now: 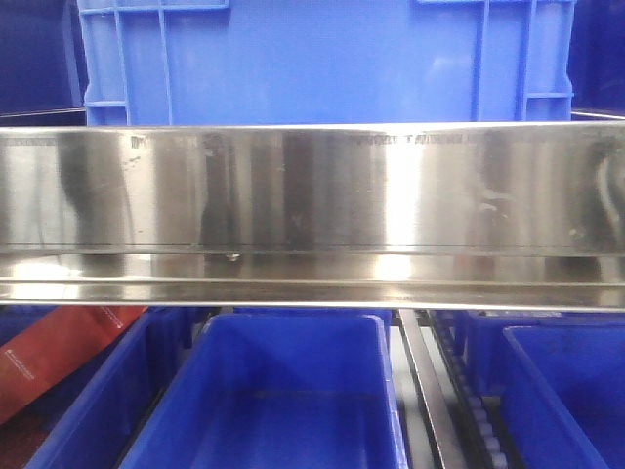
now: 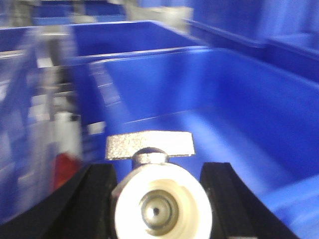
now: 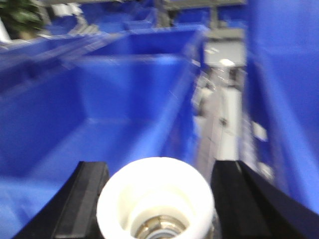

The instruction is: Place valve from conveyor to right shelf box

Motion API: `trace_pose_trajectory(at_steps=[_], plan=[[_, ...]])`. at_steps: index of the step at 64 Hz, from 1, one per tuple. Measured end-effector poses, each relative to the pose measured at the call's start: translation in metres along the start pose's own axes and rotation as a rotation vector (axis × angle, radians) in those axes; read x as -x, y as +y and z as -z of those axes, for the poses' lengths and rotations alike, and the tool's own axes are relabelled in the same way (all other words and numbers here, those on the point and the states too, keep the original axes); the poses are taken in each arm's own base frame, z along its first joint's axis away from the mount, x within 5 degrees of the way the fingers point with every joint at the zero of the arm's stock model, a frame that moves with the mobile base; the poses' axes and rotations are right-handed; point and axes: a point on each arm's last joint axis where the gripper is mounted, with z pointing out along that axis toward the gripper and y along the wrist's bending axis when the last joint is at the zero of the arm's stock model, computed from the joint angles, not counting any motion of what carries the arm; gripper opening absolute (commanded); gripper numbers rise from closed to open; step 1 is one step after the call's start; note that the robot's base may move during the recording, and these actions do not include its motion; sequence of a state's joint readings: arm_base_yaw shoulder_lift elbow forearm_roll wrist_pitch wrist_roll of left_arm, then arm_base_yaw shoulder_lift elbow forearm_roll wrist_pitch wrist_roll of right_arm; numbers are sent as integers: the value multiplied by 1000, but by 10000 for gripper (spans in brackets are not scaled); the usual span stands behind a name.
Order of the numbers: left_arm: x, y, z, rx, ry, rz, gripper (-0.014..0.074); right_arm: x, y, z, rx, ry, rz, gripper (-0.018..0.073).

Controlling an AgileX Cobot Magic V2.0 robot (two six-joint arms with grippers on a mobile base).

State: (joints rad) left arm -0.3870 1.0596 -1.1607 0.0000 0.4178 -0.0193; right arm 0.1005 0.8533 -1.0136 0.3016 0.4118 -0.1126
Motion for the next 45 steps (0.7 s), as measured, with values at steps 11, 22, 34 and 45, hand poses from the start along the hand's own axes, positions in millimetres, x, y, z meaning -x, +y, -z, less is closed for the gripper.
trace_pose_trajectory(at_steps=[11,22,34,45], plan=[[24,-29,-48,-99,10,-26,-111,29,22,-34,102,-35,14,-162],[35,-48,-87,-147,26,-23,-111,41,42,-76,166,-17,21,-162],[27,-56,-123,-181,147,44,-111,34,47,-126,165,45,20,-162],[19,-61,-149,-193,207,88,-111,13,46,-162,148,122,18,-162]])
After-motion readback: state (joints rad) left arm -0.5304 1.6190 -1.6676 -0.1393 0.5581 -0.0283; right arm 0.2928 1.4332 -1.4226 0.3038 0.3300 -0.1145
